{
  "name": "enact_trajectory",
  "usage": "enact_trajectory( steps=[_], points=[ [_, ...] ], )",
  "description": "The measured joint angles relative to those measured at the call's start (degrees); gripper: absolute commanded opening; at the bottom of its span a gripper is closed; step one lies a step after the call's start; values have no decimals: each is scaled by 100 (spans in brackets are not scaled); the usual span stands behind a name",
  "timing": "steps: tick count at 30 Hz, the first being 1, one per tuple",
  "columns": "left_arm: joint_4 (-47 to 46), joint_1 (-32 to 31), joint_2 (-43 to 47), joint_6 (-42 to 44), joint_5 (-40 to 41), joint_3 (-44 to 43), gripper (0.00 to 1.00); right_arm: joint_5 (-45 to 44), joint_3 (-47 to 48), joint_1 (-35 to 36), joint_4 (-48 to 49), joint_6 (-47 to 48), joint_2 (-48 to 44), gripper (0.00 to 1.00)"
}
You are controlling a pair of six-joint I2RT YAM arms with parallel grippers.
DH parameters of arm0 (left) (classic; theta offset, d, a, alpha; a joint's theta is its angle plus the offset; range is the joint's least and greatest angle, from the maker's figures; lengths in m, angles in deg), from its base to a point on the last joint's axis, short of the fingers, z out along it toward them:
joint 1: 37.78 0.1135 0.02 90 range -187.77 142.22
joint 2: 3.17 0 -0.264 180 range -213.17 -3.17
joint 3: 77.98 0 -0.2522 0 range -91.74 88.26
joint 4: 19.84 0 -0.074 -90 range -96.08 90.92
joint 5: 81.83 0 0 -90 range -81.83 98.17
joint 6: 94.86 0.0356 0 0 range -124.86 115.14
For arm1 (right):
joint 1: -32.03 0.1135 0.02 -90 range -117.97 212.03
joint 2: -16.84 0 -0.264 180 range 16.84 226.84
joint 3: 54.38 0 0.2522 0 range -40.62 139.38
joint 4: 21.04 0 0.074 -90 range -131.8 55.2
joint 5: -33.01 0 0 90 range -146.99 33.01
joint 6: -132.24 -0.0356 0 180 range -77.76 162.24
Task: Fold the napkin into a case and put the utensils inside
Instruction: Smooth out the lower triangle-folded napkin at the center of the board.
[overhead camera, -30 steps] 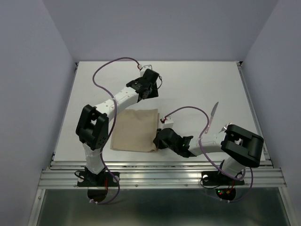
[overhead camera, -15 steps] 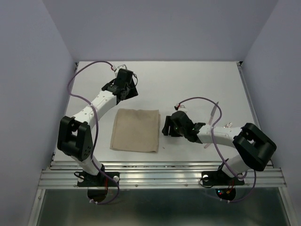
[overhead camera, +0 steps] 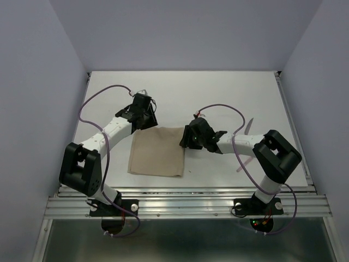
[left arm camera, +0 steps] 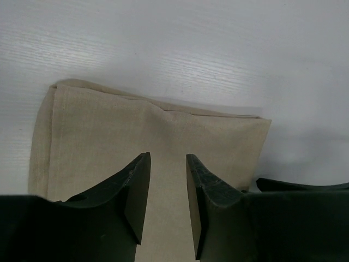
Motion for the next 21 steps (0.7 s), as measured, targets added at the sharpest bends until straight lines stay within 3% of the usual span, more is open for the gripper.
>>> enact_trajectory(
  steps=[11, 21],
  points=[
    [-168, -562, 702, -149, -219, 715, 38, 92, 258, -339, -2, 9, 221, 53],
    [-157, -1561, 1716, -472, -372, 1611, 49, 251, 348, -566, 42, 31, 398, 52]
  ],
)
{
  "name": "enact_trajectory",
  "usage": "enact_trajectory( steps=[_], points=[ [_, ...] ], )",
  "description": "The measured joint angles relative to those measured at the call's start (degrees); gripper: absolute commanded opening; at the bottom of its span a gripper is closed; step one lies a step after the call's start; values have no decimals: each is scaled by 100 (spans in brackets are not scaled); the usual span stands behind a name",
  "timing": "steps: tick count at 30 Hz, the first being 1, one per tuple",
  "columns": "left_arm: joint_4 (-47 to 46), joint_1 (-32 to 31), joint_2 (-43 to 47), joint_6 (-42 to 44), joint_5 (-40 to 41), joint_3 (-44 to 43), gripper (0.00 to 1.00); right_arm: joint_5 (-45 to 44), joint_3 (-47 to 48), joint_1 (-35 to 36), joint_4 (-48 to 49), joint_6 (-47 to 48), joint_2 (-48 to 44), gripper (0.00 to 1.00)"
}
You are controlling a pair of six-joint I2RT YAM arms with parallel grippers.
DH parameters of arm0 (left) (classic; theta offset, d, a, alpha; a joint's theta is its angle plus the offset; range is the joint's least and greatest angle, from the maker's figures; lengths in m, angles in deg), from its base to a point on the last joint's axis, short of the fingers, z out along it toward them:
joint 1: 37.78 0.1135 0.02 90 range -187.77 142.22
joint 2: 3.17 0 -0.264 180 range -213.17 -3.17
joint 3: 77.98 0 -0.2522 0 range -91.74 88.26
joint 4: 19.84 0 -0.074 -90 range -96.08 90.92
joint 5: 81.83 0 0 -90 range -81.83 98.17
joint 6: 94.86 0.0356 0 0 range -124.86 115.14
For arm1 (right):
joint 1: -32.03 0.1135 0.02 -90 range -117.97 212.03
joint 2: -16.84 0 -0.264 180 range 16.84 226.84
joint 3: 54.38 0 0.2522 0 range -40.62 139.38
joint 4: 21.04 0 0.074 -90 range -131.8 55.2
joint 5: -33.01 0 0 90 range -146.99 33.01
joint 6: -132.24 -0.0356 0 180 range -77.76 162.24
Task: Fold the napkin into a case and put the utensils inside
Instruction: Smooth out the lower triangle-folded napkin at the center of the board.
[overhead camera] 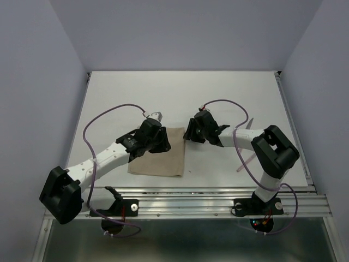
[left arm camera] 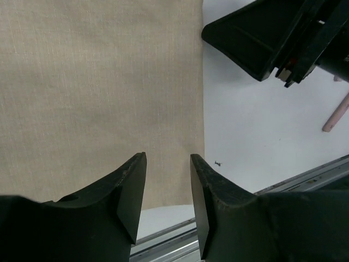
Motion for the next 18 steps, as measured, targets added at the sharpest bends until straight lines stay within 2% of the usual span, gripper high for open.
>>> enact_trajectory(
  steps=[4, 10, 14, 18],
  points=[
    [26, -286, 31, -140, 31, 120, 47, -26, -157, -15, 4, 2, -367, 51],
    [20, -1228, -356, -407, 140, 101, 44, -81, -507, -227, 24, -2, -1097, 49],
    [15, -1617, -813, -501, 186, 13, 39, -31, -680, -352, -24, -2, -977, 39],
    [-2, -1926, -1078, -682, 203, 7, 38, 164, -616, -363, -94, 103, -577, 38]
  ],
)
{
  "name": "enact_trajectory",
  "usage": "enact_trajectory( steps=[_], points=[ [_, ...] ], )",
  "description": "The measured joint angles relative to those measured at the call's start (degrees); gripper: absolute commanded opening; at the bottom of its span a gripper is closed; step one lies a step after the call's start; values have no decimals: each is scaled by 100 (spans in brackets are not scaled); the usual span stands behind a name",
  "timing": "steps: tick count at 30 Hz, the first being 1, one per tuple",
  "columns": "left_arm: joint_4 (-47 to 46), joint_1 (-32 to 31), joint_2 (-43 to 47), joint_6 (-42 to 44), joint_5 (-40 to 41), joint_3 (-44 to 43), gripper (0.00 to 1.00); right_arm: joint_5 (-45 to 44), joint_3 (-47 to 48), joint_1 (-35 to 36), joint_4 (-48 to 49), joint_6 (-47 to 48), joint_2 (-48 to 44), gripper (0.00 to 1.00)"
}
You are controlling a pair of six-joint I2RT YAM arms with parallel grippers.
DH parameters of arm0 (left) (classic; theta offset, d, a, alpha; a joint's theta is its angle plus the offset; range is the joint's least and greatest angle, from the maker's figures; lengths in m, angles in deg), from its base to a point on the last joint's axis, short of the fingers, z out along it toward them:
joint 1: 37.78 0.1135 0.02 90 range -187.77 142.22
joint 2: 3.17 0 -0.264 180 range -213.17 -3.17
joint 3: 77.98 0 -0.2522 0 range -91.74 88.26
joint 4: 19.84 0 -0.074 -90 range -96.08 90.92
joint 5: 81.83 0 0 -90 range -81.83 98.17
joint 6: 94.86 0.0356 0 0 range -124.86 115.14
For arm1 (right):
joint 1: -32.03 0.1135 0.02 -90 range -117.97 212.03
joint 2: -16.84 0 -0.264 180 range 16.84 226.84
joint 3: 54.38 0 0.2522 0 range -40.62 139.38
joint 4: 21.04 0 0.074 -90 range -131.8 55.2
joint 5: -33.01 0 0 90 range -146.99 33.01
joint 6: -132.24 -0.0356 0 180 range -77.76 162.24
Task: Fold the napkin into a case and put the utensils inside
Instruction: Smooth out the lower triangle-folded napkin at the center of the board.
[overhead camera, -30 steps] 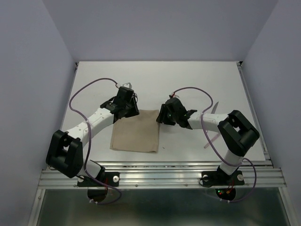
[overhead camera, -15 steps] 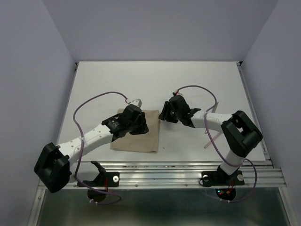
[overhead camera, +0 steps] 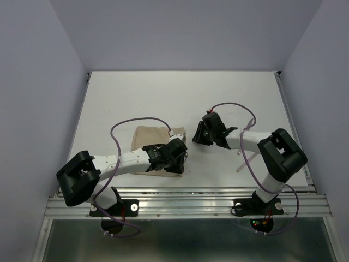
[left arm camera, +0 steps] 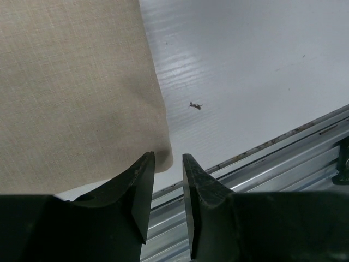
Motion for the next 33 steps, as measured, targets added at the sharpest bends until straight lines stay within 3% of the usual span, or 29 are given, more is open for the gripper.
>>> enact_trajectory(
  steps=[11, 23, 25, 28, 33],
  points=[
    [-151, -188, -669, -229, 151, -11, 24, 483, 634, 0, -9, 286, 667, 39],
    [-352, -188, -695, -330, 238, 33, 14, 763, 1071, -2, 131, 378, 1102, 36],
    [-393, -188, -695, -334, 238, 72, 13, 796, 1134, -2, 184, 378, 1176, 31],
    [-420, -188, -695, -337, 236, 79, 10, 798, 1158, -2, 245, 376, 1248, 15],
    [-544, -188, -686, -345, 234, 151, 7, 741, 1174, -2, 271, 334, 1309, 1]
  ],
)
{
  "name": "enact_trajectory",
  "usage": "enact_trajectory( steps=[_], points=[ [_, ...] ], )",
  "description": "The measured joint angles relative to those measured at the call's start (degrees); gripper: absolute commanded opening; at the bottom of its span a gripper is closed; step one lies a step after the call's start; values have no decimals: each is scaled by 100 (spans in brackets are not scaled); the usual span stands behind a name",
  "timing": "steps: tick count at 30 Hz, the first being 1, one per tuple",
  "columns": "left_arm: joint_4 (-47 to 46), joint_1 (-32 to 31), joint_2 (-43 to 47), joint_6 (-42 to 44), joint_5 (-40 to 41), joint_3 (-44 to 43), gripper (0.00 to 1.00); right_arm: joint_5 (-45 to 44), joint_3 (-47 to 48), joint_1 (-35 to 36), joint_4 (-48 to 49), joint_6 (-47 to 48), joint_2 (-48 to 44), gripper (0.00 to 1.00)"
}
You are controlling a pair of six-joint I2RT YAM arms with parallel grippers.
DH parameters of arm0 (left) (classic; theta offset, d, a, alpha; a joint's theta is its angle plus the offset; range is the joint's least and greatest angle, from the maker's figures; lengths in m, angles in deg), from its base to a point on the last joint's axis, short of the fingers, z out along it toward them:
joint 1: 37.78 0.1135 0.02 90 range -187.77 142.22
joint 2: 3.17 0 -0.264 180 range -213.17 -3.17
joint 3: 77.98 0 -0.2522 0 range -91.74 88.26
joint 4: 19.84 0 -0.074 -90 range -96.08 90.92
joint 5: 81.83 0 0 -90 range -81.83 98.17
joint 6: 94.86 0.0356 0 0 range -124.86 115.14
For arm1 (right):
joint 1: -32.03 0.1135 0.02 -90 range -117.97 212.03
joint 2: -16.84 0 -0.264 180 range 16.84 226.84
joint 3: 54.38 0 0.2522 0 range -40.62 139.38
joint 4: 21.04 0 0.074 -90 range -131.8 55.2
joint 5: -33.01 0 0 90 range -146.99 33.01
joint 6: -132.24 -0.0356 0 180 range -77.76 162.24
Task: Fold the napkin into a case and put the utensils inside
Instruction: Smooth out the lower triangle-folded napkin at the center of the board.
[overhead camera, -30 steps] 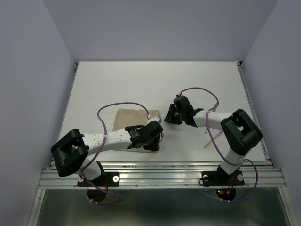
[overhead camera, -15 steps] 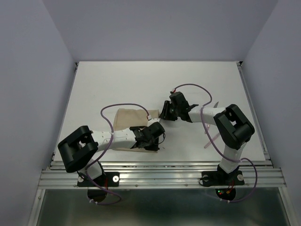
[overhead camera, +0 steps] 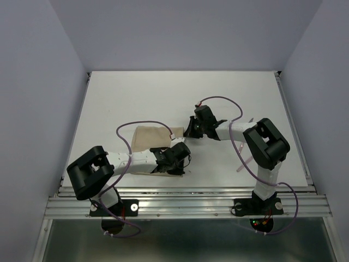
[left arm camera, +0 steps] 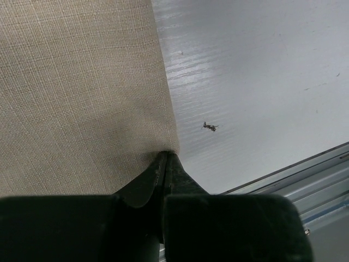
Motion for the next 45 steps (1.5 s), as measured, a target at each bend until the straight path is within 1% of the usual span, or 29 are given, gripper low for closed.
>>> enact_trajectory(
  steps=[11, 18, 29, 31, 33, 34, 35, 36, 37, 38, 39, 41, 42, 43, 45],
  points=[
    [-151, 0, 2, 48, -4, 37, 1, -323, 0, 7, 22, -175, 0, 1],
    [-297, 2, 55, 144, -17, 127, 1, -507, 15, 37, 35, -223, -2, 1],
    [-345, 2, 402, 243, -96, 361, 1, -643, 22, 37, 35, -256, -2, 1],
    [-343, 2, 407, 256, -107, 367, 6, -645, 22, 37, 37, -269, -2, 1],
    [-345, 2, 407, 280, -107, 367, 13, -645, 22, 37, 37, -273, -2, 2],
    [-345, 2, 407, 282, -107, 367, 19, -645, 22, 37, 37, -275, -2, 4],
    [-343, 2, 407, 293, -105, 365, 21, -645, 22, 37, 37, -286, -2, 13],
    [-343, 2, 407, 295, -105, 365, 25, -645, 22, 37, 37, -293, -2, 16],
    [-323, 0, 407, 304, -107, 356, 26, -649, 22, 37, 37, -310, -2, 18],
    [-299, 0, 407, 304, -105, 343, 27, -662, 22, 37, 37, -310, -13, 25],
    [-249, 0, 407, 310, -105, 304, 31, -691, 20, 37, 31, -315, -26, 29],
    [-192, 0, 407, 321, -101, 243, 36, -813, -22, 33, 15, -339, -103, 31],
    [-138, 0, 409, 328, -94, 160, 42, -868, -63, 28, 7, -334, -157, 34],
    [-114, 0, 413, 337, -87, 122, 46, -944, -136, 20, -39, -341, -256, 35],
    [-46, 0, 444, 361, -76, 48, 48, -1025, -208, -4, -109, -354, -374, 36]
  ],
)
